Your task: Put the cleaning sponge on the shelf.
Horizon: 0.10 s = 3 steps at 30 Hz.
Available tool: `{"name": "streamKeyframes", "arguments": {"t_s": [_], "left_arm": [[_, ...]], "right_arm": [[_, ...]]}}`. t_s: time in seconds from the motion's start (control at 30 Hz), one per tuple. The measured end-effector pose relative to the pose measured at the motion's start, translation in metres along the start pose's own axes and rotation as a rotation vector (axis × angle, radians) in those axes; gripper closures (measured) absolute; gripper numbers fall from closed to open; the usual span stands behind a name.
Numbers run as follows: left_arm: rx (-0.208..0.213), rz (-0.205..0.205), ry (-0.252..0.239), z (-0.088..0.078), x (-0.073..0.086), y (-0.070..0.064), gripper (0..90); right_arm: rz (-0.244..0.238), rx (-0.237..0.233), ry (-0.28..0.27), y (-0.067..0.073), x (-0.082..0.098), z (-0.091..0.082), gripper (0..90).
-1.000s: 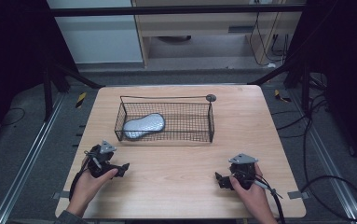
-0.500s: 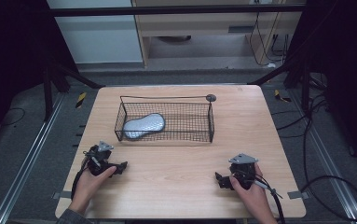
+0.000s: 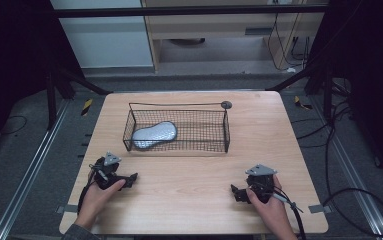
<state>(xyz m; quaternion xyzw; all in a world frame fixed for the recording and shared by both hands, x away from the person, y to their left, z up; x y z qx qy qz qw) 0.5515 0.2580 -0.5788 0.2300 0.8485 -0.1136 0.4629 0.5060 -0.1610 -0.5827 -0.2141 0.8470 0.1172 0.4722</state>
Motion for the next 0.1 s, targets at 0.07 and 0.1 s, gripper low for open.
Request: {"name": "streamKeyframes", "arguments": {"t_s": [0.07,0.1], "left_arm": [[0.001,-0.005,-0.007,0.0003,-0.0001,-0.0003,0.0],[0.001,-0.002,-0.007,0.0003,-0.0001,-0.0001,0.0]], "right_arm": [[0.0,0.0,0.0,0.0,0.0,0.0,0.4],[0.0,0.0,0.0,0.0,0.0,0.0001,0.4]]}}
Point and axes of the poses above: each handheld gripper's, and its own axes: z roughly forward along the jaws, x roughly out of its underside, y roughly to its left, the point moved 10 cm from there along z, roughly forward along the jaws, and after that the axes turned 12 degrees about -y, right-handed, at the moved point
